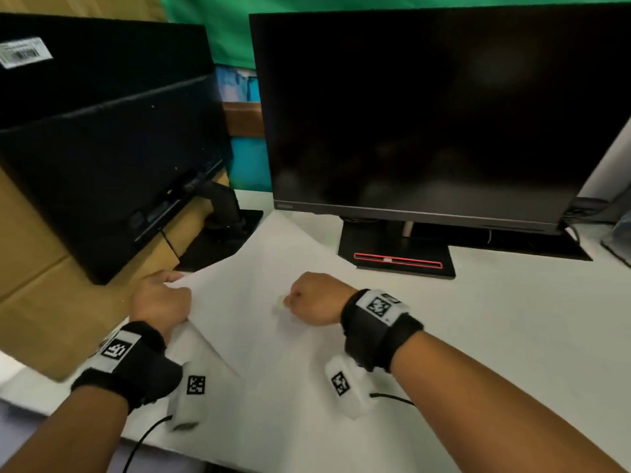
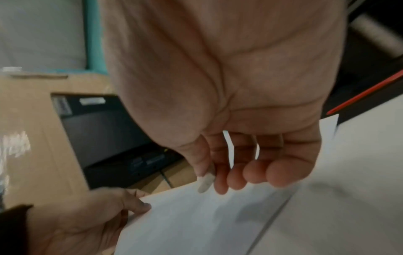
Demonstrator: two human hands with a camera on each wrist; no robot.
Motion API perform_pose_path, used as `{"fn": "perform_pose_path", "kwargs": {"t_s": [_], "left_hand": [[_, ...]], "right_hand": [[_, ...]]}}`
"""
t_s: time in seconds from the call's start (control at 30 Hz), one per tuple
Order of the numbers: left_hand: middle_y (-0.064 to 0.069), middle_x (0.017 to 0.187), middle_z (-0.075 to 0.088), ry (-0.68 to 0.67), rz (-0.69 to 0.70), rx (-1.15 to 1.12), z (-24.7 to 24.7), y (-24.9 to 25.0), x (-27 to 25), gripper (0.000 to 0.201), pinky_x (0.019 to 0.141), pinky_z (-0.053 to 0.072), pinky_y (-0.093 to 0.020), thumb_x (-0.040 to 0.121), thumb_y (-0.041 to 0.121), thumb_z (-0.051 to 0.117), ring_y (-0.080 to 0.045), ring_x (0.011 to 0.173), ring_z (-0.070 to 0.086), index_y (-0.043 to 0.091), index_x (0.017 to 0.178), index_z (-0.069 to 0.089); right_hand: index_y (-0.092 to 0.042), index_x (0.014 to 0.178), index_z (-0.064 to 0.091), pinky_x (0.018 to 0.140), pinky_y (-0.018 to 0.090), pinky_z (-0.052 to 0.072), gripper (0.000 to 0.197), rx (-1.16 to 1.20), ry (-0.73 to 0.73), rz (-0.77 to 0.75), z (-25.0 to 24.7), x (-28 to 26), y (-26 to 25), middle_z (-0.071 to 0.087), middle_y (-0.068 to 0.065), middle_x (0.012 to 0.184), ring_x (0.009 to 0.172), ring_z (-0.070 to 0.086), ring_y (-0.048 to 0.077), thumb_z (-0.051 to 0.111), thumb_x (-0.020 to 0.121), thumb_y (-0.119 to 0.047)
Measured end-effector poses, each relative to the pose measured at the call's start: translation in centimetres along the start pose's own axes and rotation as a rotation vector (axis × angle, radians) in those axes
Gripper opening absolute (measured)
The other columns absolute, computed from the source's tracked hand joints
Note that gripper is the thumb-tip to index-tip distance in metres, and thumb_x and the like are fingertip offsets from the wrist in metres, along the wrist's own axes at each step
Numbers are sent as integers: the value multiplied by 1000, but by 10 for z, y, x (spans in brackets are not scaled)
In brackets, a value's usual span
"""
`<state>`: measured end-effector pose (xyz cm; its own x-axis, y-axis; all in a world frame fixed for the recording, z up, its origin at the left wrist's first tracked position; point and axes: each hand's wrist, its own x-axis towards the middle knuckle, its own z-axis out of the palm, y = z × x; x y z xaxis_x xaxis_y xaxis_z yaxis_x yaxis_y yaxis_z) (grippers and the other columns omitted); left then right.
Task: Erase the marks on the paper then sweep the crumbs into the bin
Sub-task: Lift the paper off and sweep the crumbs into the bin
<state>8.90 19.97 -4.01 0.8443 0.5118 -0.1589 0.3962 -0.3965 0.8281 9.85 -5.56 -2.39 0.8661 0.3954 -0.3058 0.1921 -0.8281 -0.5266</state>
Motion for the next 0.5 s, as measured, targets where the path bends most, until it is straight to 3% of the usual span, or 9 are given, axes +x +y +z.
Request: {"fn": "perform_pose_path", "kwargs": {"t_s": [0.1,0.23,0.37,0.43,0.5], "left_hand": [[-16,103,63,42,-47,28,-20,-3,-6,27,83,55,-51,85,-1,57,-36,89,62,18,103,60],[-11,102,55,29,29,254,-22,3,-18,42,82,50,-47,91,4,59,-31,91,54,9,132,49],[-25,136,39,-8,150,574,-5,22,-40,64,99,43,-59,88,21,67,-46,122,41,20,145,37],[-24,144,36,-12,304,623,13,35,-59,63,104,38,-61,88,25,68,-46,131,34,24,144,39],[-15,139,51,-111,477,609,36,48,-81,51,106,41,-53,90,27,67,-37,126,46,24,138,50]], "right_hand": [[-2,121,65,81,30,39,41,23,-72,2,18,25,-26,60,10,108,94,53,25,48,106,-36],[-3,125,63,86,34,48,41,14,-64,82,28,36,-33,65,16,124,110,63,33,57,102,-38],[-6,121,63,85,36,49,43,52,9,104,13,18,-21,64,16,121,108,62,34,55,103,-44],[-10,94,63,72,32,49,40,196,80,89,1,-3,-14,62,12,93,86,62,31,47,105,-45],[-11,72,52,56,27,43,49,350,176,87,-10,-36,1,50,7,66,59,52,24,48,104,-48]]}}
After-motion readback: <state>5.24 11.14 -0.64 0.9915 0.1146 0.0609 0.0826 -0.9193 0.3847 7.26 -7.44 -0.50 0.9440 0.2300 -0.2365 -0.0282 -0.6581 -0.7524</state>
